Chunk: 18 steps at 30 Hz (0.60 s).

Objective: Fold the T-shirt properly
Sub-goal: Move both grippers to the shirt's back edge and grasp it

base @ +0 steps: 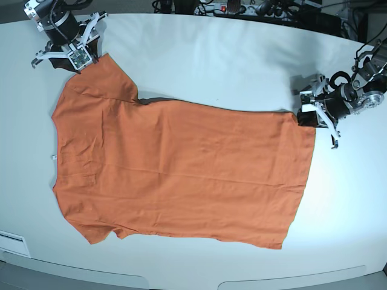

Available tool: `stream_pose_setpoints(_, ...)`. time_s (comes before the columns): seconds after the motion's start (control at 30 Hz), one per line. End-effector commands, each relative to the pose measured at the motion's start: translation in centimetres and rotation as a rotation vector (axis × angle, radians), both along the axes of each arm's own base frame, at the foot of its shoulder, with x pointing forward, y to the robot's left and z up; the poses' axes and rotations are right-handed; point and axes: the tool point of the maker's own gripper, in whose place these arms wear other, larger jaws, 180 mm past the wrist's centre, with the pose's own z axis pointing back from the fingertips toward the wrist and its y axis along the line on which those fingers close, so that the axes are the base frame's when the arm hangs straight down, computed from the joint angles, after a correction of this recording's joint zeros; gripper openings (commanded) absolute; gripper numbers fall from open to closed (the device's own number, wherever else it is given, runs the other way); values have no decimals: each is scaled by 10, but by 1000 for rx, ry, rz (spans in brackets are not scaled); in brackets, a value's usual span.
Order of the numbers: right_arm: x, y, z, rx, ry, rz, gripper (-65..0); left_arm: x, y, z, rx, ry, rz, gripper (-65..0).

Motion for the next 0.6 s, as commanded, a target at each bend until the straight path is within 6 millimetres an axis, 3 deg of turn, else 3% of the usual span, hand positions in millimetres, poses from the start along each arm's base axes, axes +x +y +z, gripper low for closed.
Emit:
stream_pose_setpoints(0.0,-1,5,3,20,-1,24,-369,1,7,4,12,6,12,-650)
stream_pose_setpoints(0.13,-12,10,-17,50,73,56,-369,1,6,4,-7,14,31,-650)
stream_pose_setpoints(0.43,-6,-2,-61,33,154,44,-366,1,6,4,-1,12,27,-650)
stream_pose_setpoints(0.57,-5,4,-66,43,169,79,-367,1,6,4,-1,12,27,-650)
